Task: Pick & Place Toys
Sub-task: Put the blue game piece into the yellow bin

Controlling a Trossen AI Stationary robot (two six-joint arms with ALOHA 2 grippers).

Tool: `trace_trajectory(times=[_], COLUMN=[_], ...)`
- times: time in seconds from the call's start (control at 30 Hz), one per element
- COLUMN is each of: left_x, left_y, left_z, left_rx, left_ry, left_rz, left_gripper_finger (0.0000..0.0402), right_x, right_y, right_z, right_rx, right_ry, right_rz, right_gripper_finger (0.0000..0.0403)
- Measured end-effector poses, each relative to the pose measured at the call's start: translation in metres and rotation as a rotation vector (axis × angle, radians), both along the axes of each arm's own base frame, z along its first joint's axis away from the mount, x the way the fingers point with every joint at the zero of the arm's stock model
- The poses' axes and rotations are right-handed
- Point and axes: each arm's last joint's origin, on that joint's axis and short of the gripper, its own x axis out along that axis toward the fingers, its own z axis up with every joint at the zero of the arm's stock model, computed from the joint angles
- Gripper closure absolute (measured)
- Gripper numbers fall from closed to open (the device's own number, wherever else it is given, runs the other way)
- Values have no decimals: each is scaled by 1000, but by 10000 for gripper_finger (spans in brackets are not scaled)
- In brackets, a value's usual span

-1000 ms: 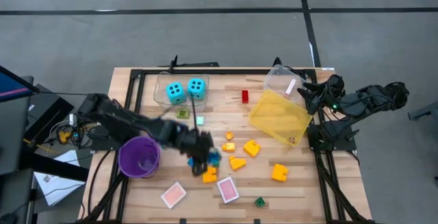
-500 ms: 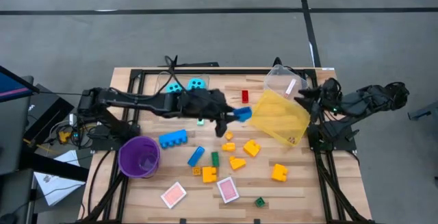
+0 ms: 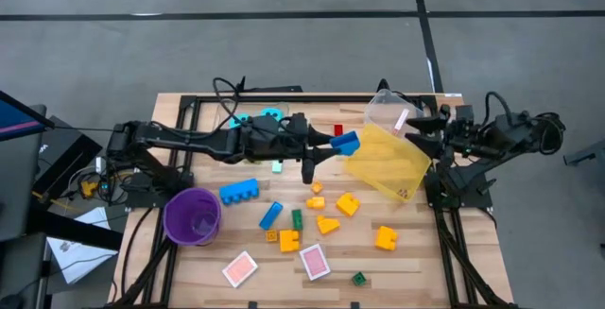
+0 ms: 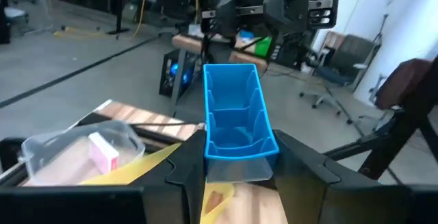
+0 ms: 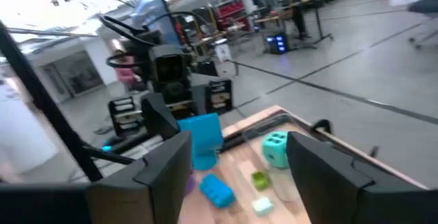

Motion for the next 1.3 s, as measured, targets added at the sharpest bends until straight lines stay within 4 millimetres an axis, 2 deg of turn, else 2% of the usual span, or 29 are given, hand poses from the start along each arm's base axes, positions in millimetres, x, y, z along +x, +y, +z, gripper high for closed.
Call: trace_trajectory(times=[0.2,0.43,0.57,0.7,1.03,1.3], left_x=[0,-5,-11,-16,-19,-29], left_y=[-16,-28,-29,-25,-7,2], left_z=[5,10,16,20,25,38], left_rx=[-3,-5,-5,-5,-2,27], left_ry=[-50,-69,-81,-67,-84,-128], left_rz=[-143,-249,-280,-276,-228,-195], left_gripper_finger=[270,269,269,269,269,269], right_x=[31,84,110,130,162,154], right_y=[16,33,38,42,41,27], right_z=[1,1,-1,6,9,24], right_rx=[4,49,73,68,34,-9], right_ry=[-9,-87,-107,-94,56,-1], right_rz=[80,179,234,263,248,204], right_gripper_finger=[139,136,136,136,136,137])
